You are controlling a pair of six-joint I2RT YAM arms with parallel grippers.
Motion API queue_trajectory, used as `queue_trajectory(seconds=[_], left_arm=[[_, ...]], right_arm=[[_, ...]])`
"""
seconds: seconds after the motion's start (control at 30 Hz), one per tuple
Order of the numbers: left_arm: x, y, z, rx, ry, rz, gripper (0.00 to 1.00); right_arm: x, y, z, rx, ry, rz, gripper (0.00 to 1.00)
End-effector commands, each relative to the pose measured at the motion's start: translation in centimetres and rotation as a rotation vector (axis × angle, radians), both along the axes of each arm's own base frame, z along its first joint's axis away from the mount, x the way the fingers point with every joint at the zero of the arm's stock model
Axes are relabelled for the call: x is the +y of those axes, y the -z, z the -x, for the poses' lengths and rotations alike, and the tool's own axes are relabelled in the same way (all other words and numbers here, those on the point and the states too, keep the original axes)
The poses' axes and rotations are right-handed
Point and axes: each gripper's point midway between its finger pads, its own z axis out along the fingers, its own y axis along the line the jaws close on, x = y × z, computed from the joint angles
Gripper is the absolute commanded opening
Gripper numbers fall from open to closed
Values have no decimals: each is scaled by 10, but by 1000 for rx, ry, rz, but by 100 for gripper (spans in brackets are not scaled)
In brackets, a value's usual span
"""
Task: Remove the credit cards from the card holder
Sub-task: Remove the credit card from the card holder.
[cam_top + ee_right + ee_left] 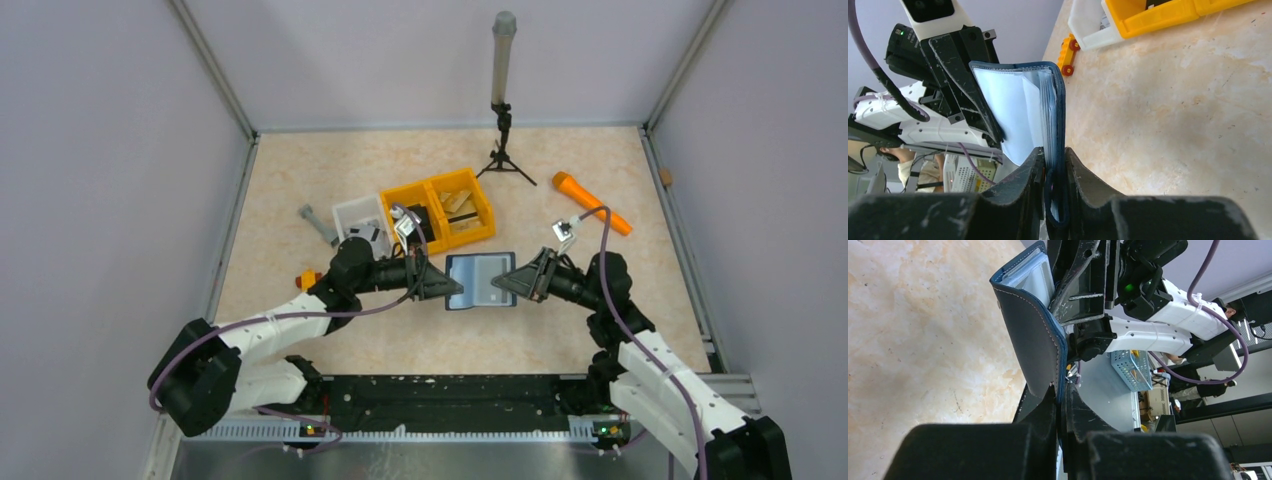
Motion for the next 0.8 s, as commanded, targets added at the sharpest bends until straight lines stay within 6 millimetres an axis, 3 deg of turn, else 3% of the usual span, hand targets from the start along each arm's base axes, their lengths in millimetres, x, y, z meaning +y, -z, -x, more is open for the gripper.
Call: queue_trajectory(seconds=[0.0, 0.1, 0.2, 0.3, 0.33, 0.4, 0.47, 0.57, 0.6, 0.77], left_arm=[[-4, -49, 7, -120, 44, 118, 0], [-5, -49, 9, -122, 59, 122, 0], [-8, -46, 10, -116, 70, 121, 0], [-10, -38, 4, -129, 56, 80, 1], [-10, -30, -1, -132, 31, 29, 5], [-6, -16, -15, -137, -43, -82, 25], [-1, -4, -22, -135, -88, -155, 56], [-4, -2, -22, -131, -86, -156, 92], [-8, -2, -20, -127, -74, -152, 98], [-27, 11, -22, -122, -69, -207, 99]], right_arm=[[4, -20, -2, -74, -13, -8, 15], [6, -21, 0, -78, -21, -19, 16], [7, -27, 3, -87, -36, -45, 23], [7, -31, 4, -85, -33, -62, 2], [6, -31, 4, -82, -29, -63, 0], [5, -29, 3, -68, -16, -60, 0], [4, -31, 3, -67, -2, -75, 0], [4, -34, 5, -69, -1, -111, 0], [4, -35, 6, -68, -6, -121, 0], [6, -36, 6, -61, -17, -134, 0]])
